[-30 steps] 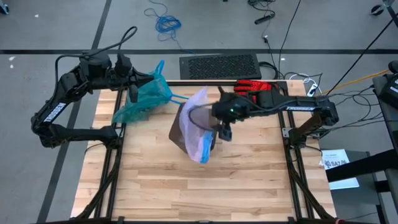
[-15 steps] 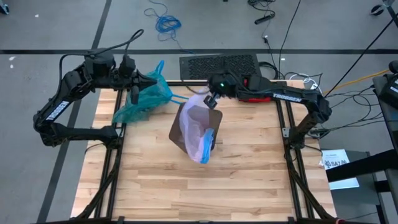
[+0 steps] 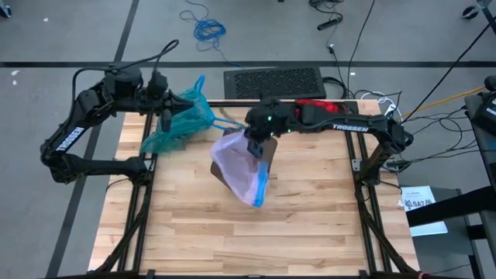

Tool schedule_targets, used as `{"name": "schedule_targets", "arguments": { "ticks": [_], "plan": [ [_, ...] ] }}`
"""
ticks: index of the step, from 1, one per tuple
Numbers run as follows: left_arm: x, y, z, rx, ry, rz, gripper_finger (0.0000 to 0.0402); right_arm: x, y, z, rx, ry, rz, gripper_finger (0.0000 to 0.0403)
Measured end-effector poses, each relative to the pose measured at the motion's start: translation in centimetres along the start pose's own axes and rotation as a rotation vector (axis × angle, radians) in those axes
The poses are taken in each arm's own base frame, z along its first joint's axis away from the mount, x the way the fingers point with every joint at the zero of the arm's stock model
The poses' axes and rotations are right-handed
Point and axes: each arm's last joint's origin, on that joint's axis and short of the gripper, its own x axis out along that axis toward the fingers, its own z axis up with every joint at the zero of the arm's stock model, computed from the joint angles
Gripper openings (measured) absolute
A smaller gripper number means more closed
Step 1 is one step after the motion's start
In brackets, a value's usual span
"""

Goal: Place trash/remove bag and relplace
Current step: Insert a new pink trash bag into the black trash bin

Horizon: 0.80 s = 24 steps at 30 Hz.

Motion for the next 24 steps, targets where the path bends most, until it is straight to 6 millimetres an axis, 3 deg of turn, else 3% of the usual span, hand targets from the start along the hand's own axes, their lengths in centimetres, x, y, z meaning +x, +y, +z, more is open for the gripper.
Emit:
{"name": "schedule_targets", "arguments": {
  "ticks": [4, 9, 11, 14, 20, 24],
  "plan": [
    [0.0, 0.0, -0.1, -0.002, 0.005, 0.001, 0.0, 1.7, 1.2, -1.3, 0.0, 0.091, 0.02, 0.0],
    [0.0, 0.0, -0.1, -0.002, 0.007, -0.008, 0.0, 4.4, 0.6, -3.4, 0.051, 0.259, -0.032, 0.0],
    [0.0, 0.0, -0.1, -0.003, 0.008, -0.018, 0.0, 4.6, 0.6, -3.7, 0.05, 0.287, -0.039, 0.0],
    [-0.1, -0.1, -0.1, -0.003, 0.008, -0.023, 0.0, 2.9, 0.8, -3.0, 0.043, 0.242, -0.02, 0.0],
    [-0.4, -0.2, -0.1, -0.022, -0.002, -0.025, 0.0, -3.3, 1.4, 0.4, 0.017, 0.111, 0.005, 0.0],
    [-0.5, -0.3, -0.1, -0.019, -0.003, -0.026, 0.0, -4.6, 1.9, 3.1, -0.051, -0.035, 0.035, 0.0]
  ]
}}
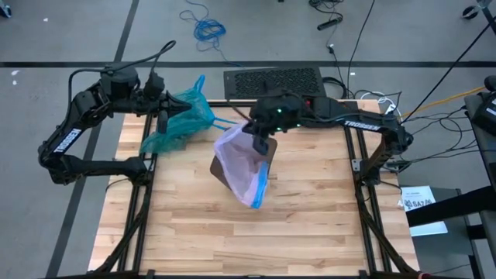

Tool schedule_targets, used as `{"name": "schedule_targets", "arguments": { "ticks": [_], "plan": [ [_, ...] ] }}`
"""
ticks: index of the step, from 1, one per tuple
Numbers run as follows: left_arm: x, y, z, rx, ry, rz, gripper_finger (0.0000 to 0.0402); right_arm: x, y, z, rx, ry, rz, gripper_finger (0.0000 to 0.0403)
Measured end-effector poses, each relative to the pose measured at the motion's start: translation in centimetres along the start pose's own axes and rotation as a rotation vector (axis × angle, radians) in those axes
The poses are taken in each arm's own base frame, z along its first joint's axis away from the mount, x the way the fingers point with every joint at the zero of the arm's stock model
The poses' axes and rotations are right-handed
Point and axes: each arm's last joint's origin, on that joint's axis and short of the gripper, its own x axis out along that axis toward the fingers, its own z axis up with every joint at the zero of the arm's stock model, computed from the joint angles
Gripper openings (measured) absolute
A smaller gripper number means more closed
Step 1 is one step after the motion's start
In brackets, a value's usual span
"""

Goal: Place trash/remove bag and relplace
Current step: Insert a new pink trash bag into the black trash bin

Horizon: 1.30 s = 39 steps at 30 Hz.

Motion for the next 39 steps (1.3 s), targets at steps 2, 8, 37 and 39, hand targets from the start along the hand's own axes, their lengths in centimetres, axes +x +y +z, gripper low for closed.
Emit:
{"name": "schedule_targets", "arguments": {
  "ticks": [2, 8, 37, 39],
  "plan": [
    [0.0, 0.0, 0.0, 0.006, 0.0, 0.001, 0.0, 0.9, 0.1, 0.6, -0.013, -0.039, 0.006, 0.0],
    [0.0, 0.0, 0.0, 0.021, 0.002, 0.0, 0.0, 6.6, -0.9, -0.8, 0.013, 0.061, 0.004, 0.0],
    [0.0, 0.1, -0.5, 0.01, 0.05, 0.019, 0.0, 10.5, 0.5, -4.9, 0.03, 0.353, -0.022, 0.0],
    [0.0, 0.1, -0.5, 0.01, 0.05, 0.019, 0.0, 8.5, 1.0, -3.9, -0.076, 0.304, 0.01, 0.0]
  ]
}}
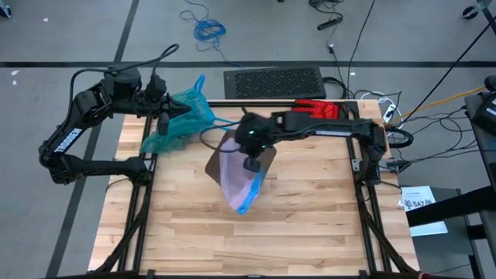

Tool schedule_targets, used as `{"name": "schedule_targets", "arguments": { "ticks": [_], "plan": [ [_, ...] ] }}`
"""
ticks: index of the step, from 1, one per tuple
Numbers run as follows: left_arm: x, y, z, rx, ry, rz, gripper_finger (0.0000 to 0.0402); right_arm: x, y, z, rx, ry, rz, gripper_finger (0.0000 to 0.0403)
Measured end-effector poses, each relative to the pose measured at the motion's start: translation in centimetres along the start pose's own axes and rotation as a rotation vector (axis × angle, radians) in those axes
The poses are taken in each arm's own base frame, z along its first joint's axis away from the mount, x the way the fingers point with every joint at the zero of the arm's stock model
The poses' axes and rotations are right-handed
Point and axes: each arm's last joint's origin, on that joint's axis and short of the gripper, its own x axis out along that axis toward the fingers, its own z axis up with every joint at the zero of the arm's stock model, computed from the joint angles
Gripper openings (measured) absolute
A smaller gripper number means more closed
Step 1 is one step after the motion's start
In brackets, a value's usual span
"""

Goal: Place trash/remove bag and relplace
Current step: Insert a new pink trash bag into the black trash bin

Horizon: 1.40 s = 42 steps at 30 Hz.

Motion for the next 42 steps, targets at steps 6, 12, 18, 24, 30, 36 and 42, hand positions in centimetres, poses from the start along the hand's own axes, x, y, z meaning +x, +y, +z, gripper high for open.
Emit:
{"name": "schedule_targets", "arguments": {
  "ticks": [6, 12, 18, 24, 30, 36, 42],
  "plan": [
    [0.0, 0.0, 0.0, 0.0, 0.0, 0.0, 0.0, -3.2, 0.8, 0.6, -0.227, -0.107, 0.07, 0.0],
    [0.0, 0.0, 0.0, 0.0, 0.0, 0.0, 0.0, -3.3, 2.4, 2.9, -0.347, -0.302, 0.086, 0.0],
    [0.0, 0.0, 0.0, 0.0, 0.0, 0.0, 0.0, 0.9, 2.5, 2.6, -0.336, -0.173, 0.191, 0.0],
    [0.0, 0.0, 0.0, -0.002, 0.0, -0.001, 0.0, 2.7, 2.0, 1.0, -0.262, 0.021, 0.178, 0.0],
    [0.0, 0.0, 0.0, -0.002, 0.004, 0.0, 0.0, 3.8, 1.3, 0.0, -0.228, 0.147, 0.104, 0.0],
    [0.0, 0.0, -0.1, -0.003, 0.006, -0.002, 0.0, 5.0, 1.2, -0.5, -0.236, 0.192, 0.055, 0.0],
    [-0.2, -0.1, -0.2, -0.005, 0.011, -0.006, 0.0, 4.7, 1.7, -0.2, -0.241, 0.199, 0.055, 0.0]
  ]
}}
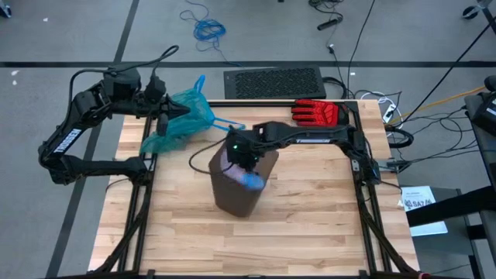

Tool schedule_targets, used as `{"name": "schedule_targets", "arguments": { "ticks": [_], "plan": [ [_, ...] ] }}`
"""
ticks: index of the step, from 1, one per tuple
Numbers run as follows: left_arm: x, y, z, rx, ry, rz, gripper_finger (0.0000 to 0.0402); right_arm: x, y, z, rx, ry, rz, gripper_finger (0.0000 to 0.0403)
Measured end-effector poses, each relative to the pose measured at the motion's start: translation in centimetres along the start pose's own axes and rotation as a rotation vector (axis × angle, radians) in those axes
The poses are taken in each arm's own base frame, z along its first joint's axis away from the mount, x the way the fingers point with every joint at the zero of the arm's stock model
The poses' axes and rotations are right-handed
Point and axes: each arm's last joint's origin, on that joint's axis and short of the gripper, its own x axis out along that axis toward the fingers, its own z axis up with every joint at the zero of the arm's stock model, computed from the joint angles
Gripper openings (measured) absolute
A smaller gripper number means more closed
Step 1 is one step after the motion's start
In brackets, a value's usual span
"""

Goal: Place trash/remove bag and relplace
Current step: Insert a new pink trash bag into the black trash bin

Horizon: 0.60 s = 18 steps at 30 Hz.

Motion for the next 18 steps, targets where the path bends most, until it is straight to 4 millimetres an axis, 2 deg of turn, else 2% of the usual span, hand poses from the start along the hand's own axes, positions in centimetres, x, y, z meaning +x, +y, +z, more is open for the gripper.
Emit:
{"name": "schedule_targets", "arguments": {
  "ticks": [3, 7, 11, 15, 18],
  "plan": [
    [-0.2, -0.1, -0.1, 0.002, -0.004, -0.001, 0.0, -2.7, 0.4, 1.0, -0.022, -0.07, -0.013, 0.0],
    [-0.3, -0.1, -0.1, 0.003, -0.007, -0.001, 0.0, -4.1, 0.8, 2.0, -0.035, -0.125, -0.027, 0.0],
    [-0.3, -0.1, -0.1, 0.004, -0.007, -0.001, 0.0, -6.4, 1.1, 2.9, -0.034, -0.215, -0.026, 0.0],
    [-0.3, -0.1, -0.1, 0.004, -0.007, -0.001, 0.0, -6.3, 2.0, 3.3, -0.088, -0.244, -0.023, 0.0],
    [-0.3, -0.1, -0.1, 0.005, -0.007, 0.0, 0.0, -6.6, 3.0, 4.2, -0.126, -0.328, -0.013, 0.0]
  ]
}}
